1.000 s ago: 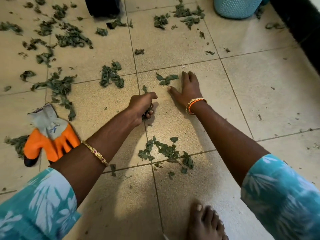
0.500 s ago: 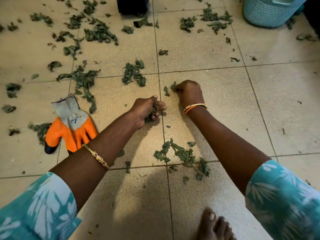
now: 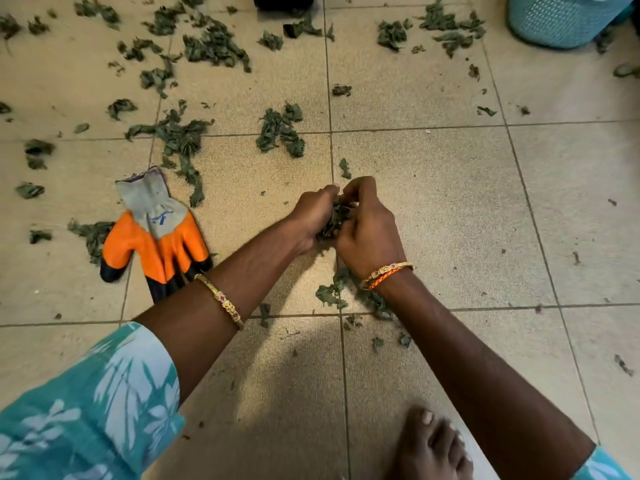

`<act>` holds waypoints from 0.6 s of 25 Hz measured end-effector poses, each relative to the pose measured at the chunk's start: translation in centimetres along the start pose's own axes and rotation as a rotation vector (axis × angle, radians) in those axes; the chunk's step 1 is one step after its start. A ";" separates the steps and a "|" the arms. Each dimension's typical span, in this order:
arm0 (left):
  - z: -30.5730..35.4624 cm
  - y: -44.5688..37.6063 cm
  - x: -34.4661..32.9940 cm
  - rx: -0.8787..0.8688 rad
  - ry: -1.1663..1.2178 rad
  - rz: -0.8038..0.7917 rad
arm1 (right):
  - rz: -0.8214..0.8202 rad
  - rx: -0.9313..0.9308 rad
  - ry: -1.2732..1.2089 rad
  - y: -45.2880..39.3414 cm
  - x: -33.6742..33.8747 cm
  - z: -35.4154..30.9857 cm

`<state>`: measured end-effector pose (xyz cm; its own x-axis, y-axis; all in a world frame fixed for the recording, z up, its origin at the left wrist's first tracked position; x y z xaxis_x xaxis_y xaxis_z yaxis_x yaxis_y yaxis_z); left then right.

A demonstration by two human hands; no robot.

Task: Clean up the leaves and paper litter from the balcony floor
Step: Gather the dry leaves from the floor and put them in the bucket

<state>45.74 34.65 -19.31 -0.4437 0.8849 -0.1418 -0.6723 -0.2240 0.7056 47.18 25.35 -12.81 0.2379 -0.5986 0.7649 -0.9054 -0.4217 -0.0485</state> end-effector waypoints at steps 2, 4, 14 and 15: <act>0.4 0.2 0.0 -0.026 0.008 0.005 | 0.020 0.037 0.038 -0.4 0.1 -0.7; 0.5 0.5 0.2 -0.030 0.022 0.004 | 0.039 0.037 0.013 -1.9 0.4 -0.3; 1.0 0.9 6.3 0.041 0.160 0.094 | -0.376 0.096 0.232 -8.3 -4.0 3.6; 0.9 1.0 6.6 0.041 0.159 0.095 | -0.383 0.147 0.265 -7.5 -5.0 3.3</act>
<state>42.62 40.64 -18.92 -0.5944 0.7840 -0.1787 -0.5994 -0.2838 0.7484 53.92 29.20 -18.41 0.4293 -0.1954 0.8818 -0.7066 -0.6808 0.1932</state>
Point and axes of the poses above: each hand's wrist, its own y-axis away from the middle knuckle, its own x-axis out of the back of the hand, z = x × y, the point moved 7 cm from there along -y, towards the middle knuckle, and after that the axes turned 9 degrees about y, right-handed, at the moved point
